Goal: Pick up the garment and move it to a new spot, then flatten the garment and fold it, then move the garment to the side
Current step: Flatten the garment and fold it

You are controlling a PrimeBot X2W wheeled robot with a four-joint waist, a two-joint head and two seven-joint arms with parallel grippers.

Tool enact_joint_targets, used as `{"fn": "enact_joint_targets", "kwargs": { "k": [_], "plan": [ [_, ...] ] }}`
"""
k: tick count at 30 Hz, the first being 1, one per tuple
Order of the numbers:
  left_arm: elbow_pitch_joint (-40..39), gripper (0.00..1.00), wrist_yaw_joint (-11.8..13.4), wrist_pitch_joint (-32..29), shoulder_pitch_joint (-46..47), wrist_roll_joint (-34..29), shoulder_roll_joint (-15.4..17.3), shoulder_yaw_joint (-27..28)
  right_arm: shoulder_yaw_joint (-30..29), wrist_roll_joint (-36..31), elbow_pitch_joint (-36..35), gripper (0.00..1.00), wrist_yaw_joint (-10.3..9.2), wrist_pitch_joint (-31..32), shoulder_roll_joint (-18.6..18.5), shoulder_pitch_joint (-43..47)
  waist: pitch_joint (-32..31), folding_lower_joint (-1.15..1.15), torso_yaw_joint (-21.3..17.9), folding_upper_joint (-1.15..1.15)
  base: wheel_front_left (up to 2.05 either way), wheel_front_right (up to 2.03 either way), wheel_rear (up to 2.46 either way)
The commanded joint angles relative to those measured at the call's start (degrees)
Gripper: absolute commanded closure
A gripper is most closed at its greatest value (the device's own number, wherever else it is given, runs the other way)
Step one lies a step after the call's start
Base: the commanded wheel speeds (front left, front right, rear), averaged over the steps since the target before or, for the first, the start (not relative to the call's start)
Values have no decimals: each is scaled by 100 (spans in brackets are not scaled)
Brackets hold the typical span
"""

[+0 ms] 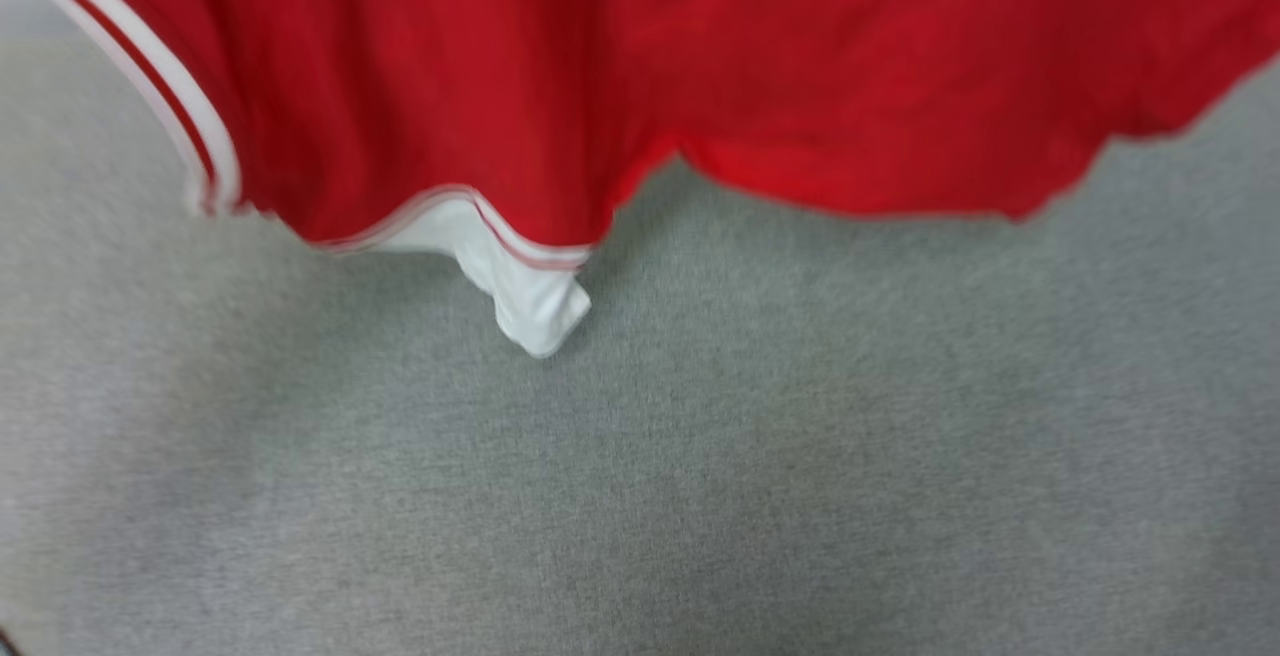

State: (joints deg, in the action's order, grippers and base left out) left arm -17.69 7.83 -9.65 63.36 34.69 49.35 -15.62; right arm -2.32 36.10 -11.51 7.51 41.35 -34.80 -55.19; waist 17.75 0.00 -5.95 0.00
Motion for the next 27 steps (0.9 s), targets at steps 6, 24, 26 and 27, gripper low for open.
{"fn": "enact_joint_targets", "kwargs": {
  "k": [6, 24, 26, 27],
  "plan": [
    [1290, 100, -519, -152, 2027, -354, -362, -363, 339, -257, 864, 100, -5, -527, 140, -1316, 1259, 0, 41, 0, 0, 0, 0],
    [5105, 100, -1167, 1096, 5253, -1242, -1644, -1070, 1172, -1281, 3674, 100, -6, -2648, 868, -3944, 2407, 0, 170, 0, 0, 0, 0],
    [5303, 100, -1228, 1284, 5071, -1151, -1752, -1101, 1272, -1316, 3933, 100, -6, -2910, 958, -3918, 2425, 0, 191, 0, 0, 0, 0],
    [5382, 100, -1245, 1384, 4949, -1101, -1803, -1109, 1348, -1342, 4048, 100, -5, -3032, 993, -3861, 2424, 0, 206, 0, 0, 0, 0]
  ]
}}
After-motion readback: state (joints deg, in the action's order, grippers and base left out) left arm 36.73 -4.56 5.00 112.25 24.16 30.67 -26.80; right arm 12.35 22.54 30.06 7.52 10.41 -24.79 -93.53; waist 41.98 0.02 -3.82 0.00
